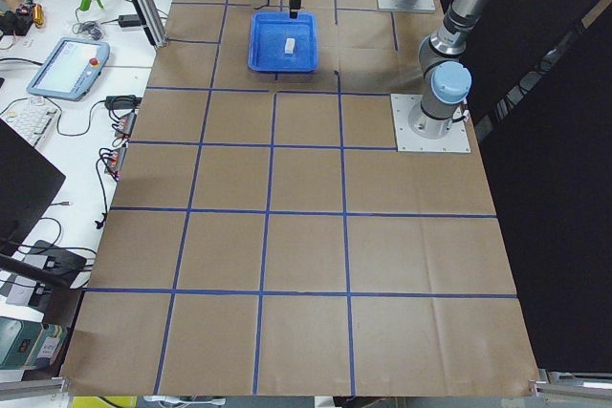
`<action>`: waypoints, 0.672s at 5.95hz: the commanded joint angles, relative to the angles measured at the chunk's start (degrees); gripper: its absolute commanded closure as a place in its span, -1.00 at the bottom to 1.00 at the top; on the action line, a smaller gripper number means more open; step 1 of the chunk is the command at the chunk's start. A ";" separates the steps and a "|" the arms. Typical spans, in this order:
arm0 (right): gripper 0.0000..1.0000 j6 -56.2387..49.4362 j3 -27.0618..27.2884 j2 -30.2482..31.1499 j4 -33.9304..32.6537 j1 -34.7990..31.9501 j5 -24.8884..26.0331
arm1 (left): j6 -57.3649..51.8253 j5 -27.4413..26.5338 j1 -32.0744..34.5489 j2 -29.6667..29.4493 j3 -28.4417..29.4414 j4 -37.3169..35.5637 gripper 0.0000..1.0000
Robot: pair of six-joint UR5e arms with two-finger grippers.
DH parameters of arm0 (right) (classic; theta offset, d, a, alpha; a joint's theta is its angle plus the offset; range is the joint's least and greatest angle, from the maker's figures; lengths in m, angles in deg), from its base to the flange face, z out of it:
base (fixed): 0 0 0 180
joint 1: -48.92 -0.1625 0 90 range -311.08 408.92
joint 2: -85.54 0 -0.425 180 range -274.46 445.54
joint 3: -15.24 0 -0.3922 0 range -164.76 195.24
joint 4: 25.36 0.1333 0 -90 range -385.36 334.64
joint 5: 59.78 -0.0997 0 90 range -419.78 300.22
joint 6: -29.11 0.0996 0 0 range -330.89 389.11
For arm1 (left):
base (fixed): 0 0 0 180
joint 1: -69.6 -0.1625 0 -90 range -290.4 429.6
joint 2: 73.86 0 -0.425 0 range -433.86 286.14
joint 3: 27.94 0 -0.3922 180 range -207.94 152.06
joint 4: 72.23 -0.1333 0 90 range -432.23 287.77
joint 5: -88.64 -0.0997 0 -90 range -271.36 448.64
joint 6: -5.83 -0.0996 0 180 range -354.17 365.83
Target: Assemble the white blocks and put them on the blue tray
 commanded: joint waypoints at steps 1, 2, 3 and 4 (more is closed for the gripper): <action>-1.00 18.82 -4.58 1.81 7.43 0.99 8.01 | -0.02 0.03 0.09 -0.03 0.05 -0.04 -1.00; -1.00 28.23 -6.60 3.12 10.41 0.99 11.09 | -0.02 0.03 0.26 -0.03 0.14 -0.04 -0.99; -1.00 36.59 -8.02 5.22 11.57 1.17 15.99 | -0.02 0.12 0.27 -0.03 0.14 -0.04 -1.00; -1.00 42.77 -8.64 7.59 12.98 1.25 18.21 | -0.02 0.03 0.27 0.06 0.14 -0.04 -0.99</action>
